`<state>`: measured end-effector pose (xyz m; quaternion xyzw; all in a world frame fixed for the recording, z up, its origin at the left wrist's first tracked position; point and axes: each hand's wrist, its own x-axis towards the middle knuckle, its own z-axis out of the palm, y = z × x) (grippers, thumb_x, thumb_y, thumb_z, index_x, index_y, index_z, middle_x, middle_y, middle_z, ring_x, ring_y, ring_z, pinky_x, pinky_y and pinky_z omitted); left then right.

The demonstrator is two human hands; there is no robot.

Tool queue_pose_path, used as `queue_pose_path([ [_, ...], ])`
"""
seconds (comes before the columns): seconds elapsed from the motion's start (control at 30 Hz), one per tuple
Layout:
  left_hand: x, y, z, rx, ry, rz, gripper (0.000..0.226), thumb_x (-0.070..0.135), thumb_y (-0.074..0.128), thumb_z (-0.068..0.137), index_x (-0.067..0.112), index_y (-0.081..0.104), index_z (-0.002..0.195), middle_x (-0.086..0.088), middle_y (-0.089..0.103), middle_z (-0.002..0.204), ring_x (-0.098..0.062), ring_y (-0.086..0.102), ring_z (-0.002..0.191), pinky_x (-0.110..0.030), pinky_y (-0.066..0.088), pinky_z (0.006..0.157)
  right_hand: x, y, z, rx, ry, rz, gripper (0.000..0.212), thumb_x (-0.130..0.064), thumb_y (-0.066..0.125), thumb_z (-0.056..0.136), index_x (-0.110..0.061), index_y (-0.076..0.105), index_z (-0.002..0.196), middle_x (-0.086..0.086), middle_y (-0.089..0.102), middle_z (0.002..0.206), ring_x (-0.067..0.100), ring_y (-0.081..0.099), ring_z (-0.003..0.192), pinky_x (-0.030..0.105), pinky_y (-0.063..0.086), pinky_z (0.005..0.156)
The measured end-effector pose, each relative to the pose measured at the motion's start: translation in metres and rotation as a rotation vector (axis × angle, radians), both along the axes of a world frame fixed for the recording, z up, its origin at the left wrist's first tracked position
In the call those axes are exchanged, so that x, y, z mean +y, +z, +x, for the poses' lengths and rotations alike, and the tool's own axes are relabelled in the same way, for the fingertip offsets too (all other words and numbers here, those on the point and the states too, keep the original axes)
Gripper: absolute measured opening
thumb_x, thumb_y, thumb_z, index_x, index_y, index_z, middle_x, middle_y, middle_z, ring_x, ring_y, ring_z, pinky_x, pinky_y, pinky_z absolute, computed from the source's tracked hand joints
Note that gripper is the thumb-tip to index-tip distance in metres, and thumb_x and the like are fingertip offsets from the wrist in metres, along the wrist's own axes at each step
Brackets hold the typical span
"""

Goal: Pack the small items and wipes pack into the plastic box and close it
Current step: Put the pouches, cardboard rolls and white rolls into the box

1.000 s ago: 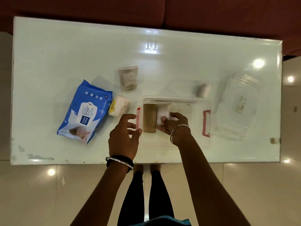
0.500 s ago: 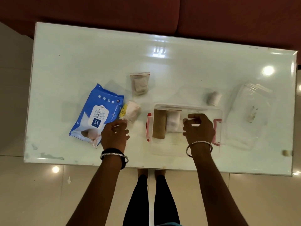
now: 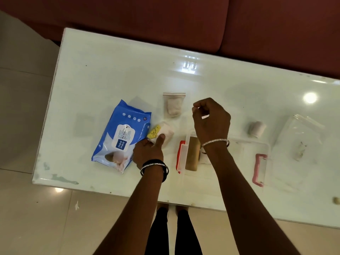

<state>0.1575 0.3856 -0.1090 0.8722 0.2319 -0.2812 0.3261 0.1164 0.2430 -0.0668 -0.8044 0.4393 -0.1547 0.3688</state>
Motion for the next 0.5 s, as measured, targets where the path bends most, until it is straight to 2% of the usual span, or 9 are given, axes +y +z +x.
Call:
queue_pose_path([
  [0.07,-0.001,0.003,-0.007,-0.053,-0.007,0.006,0.06,0.05,0.076,0.069,0.008,0.064,0.11,-0.007,0.068,0.111,-0.025,0.06,0.107,-0.027,0.033,0.077,-0.007,-0.008,0.017,0.131,0.017,0.045,0.015,-0.024,0.063,0.087,-0.014,0.068,0.097,0.001,0.072,0.087,0.017,0.066,0.085,0.032,0.053,0.081],
  [0.2,0.002,0.002,-0.02,-0.198,-0.064,-0.031,0.062,0.046,0.078,0.068,0.014,0.057,0.117,-0.003,0.068,0.112,-0.016,0.062,0.099,-0.019,0.04,0.073,-0.017,-0.025,0.053,0.469,0.043,0.242,0.054,-0.051,0.064,0.084,-0.01,0.057,0.119,0.009,0.068,0.114,0.029,0.06,0.113,0.032,0.044,0.089],
  [0.27,0.005,-0.002,-0.023,-0.238,-0.132,-0.003,0.066,0.05,0.075,0.07,0.018,0.054,0.123,-0.001,0.066,0.119,-0.015,0.061,0.104,-0.027,0.048,0.079,-0.016,-0.032,0.066,0.536,0.044,0.329,0.07,-0.056,0.07,0.077,-0.01,0.05,0.126,0.013,0.062,0.124,0.033,0.057,0.118,0.036,0.046,0.093],
  [0.33,0.006,-0.004,-0.025,-0.242,-0.193,0.05,0.069,0.054,0.071,0.072,0.02,0.048,0.128,-0.002,0.064,0.121,-0.022,0.062,0.108,-0.037,0.052,0.081,-0.01,-0.04,0.073,0.582,0.068,0.353,0.077,-0.051,0.076,0.073,-0.01,0.044,0.131,0.015,0.057,0.129,0.035,0.055,0.12,0.04,0.047,0.096],
  [0.43,0.006,-0.002,-0.023,-0.272,-0.235,0.088,0.069,0.056,0.071,0.072,0.021,0.042,0.124,-0.004,0.065,0.113,-0.025,0.065,0.1,-0.034,0.053,0.071,-0.003,-0.052,0.076,0.559,0.033,0.366,0.072,-0.036,0.083,0.071,-0.01,0.044,0.125,0.014,0.058,0.124,0.037,0.059,0.115,0.041,0.049,0.092],
  [0.5,0.005,-0.001,-0.019,-0.339,-0.353,0.116,0.065,0.049,0.072,0.075,0.022,0.042,0.126,-0.006,0.058,0.12,-0.025,0.06,0.108,-0.037,0.054,0.074,-0.003,-0.056,0.076,0.561,0.03,0.374,0.066,-0.032,0.083,0.07,-0.01,0.048,0.122,0.014,0.059,0.122,0.037,0.06,0.113,0.04,0.049,0.091],
])
